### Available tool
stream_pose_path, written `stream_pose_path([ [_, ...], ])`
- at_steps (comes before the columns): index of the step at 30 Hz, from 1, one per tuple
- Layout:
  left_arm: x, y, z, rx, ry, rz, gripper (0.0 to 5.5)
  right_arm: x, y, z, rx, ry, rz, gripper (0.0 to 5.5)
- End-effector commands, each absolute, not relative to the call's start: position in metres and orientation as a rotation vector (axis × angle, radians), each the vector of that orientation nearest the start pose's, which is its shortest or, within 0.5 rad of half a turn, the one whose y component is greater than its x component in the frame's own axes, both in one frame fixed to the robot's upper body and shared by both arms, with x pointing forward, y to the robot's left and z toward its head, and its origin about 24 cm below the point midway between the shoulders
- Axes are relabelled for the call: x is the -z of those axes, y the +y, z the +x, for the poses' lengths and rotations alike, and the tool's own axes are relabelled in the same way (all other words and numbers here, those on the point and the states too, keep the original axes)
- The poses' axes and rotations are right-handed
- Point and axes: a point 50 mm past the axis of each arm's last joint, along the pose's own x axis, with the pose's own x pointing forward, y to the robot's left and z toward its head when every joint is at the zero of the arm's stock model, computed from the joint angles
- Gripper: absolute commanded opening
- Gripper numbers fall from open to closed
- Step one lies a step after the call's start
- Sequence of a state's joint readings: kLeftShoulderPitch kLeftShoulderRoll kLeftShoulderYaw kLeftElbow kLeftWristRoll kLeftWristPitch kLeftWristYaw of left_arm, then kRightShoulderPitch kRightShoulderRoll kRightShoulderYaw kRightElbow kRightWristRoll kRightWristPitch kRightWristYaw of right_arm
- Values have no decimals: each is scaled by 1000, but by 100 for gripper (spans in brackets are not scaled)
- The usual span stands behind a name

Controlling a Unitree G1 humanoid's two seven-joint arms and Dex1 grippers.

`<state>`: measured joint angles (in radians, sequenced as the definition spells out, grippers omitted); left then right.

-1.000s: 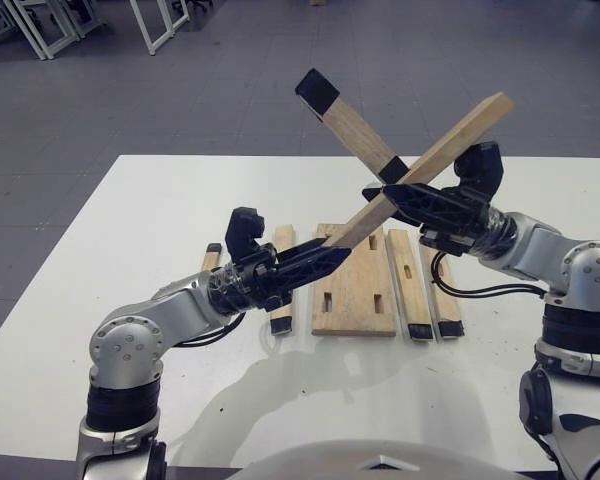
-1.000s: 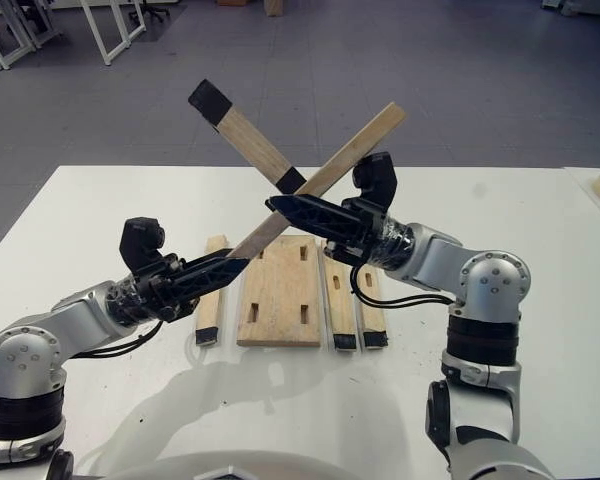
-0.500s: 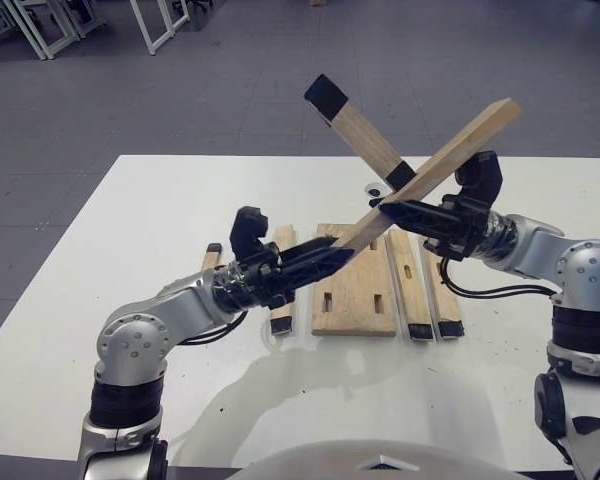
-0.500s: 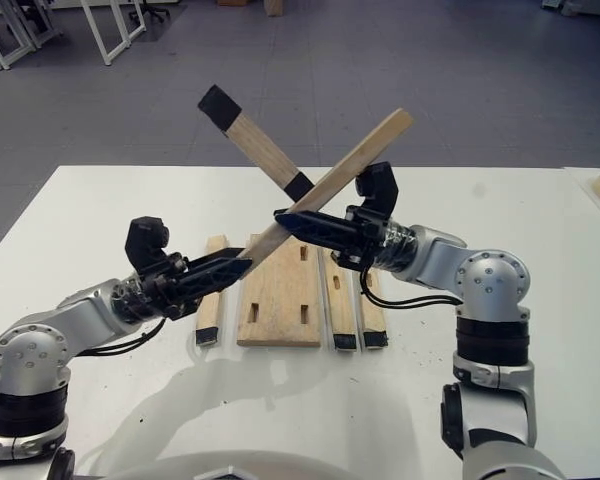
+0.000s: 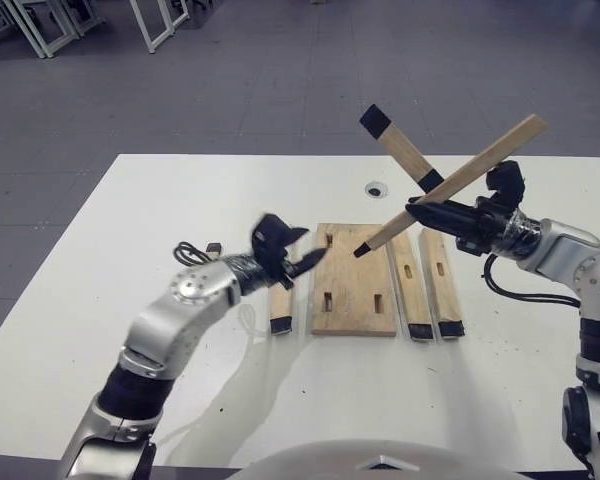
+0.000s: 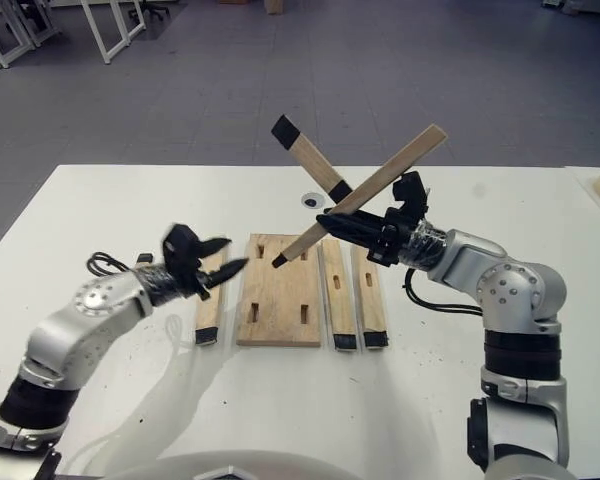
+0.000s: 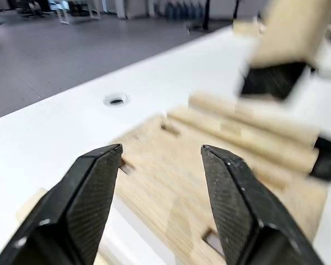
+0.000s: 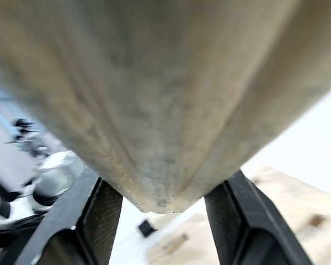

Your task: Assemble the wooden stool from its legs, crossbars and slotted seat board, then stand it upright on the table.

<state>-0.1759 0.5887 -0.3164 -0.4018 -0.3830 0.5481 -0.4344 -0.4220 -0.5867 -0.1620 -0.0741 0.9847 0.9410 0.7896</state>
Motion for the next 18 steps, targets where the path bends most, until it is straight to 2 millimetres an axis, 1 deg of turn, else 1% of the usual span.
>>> stream_pose_path([
  [1,-75,123,225,912,326,499,265,-158,-184,280,-1050,230,407,204],
  [2,-71,125,223,916,345,556,265,-158,-183,280,-1050,230,405,204],
  [8,-54,123,214,975,414,667,265,-154,-178,277,-1059,231,402,204],
  [10,-51,120,213,983,420,681,265,-152,-177,277,-1060,233,401,204],
  [12,-49,121,218,955,429,733,265,-152,-177,275,-1061,234,401,204],
  [15,-47,135,225,904,459,889,265,-153,-177,274,-1059,224,397,204],
  [18,-42,150,219,925,527,994,265,-153,-181,276,-1033,210,317,204],
])
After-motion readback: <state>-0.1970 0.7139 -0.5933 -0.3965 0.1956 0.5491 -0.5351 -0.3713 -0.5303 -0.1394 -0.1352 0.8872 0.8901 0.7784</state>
